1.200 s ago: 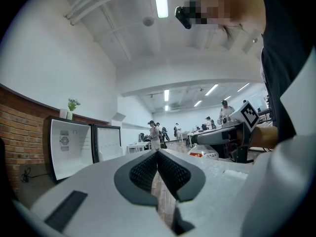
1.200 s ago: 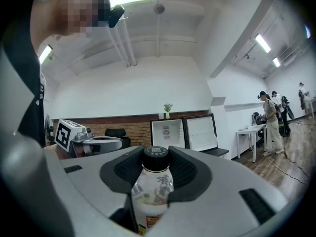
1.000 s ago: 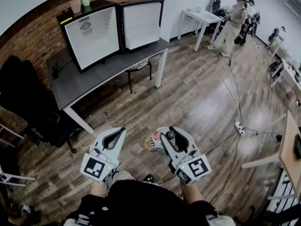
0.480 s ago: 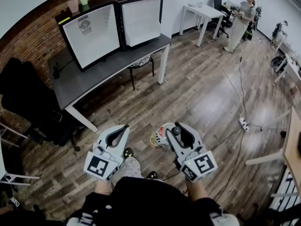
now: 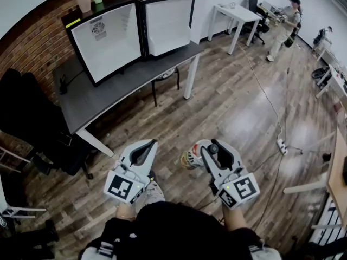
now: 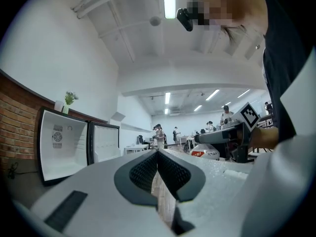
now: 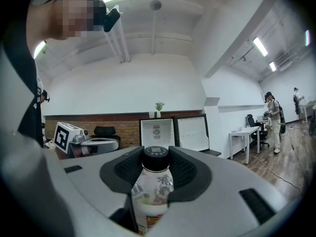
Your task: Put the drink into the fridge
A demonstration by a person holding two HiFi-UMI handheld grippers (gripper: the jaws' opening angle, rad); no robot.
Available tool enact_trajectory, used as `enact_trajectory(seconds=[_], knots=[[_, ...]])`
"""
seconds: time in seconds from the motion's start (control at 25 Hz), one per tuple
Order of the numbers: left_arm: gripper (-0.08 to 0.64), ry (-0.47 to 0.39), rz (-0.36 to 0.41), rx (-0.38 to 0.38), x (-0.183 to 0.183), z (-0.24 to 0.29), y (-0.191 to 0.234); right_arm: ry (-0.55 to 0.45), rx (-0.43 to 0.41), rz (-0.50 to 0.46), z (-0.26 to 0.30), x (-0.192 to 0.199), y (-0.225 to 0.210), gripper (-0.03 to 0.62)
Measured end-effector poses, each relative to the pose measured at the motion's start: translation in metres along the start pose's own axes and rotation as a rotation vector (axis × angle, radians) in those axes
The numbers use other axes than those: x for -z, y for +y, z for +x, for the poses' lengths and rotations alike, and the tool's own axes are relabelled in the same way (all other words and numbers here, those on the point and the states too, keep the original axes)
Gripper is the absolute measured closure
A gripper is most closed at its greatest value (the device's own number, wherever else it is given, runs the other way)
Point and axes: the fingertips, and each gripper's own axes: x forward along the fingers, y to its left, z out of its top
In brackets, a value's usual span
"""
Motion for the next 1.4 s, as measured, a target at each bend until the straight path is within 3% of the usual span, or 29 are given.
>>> enact_trajectory(seconds=[0.12,0.68,0.88,1.4], knots=[[0.557,-0.009,-0.029,0.000,-0.006,0.015,0.030,-0.006,0.015,-0.015,0.028,-0.012,-0.008,0.443],[0.557,-0.067,-0.010,-0.050,-0.003,0.046,0.166,-0.006,0.012,-0.018,0.166,-0.020,-0.026,0.443],[0.557,0.002,-0.023,-0.067,0.010,0.051,0.209,-0.005,0.009,-0.012,0.212,-0.019,-0.026,0.443],[0.557,0.008,-0.032,-0.042,0.019,0.069,0.290,-0.011,0.032,-0.006,0.301,-0.017,-0.034,0.443]])
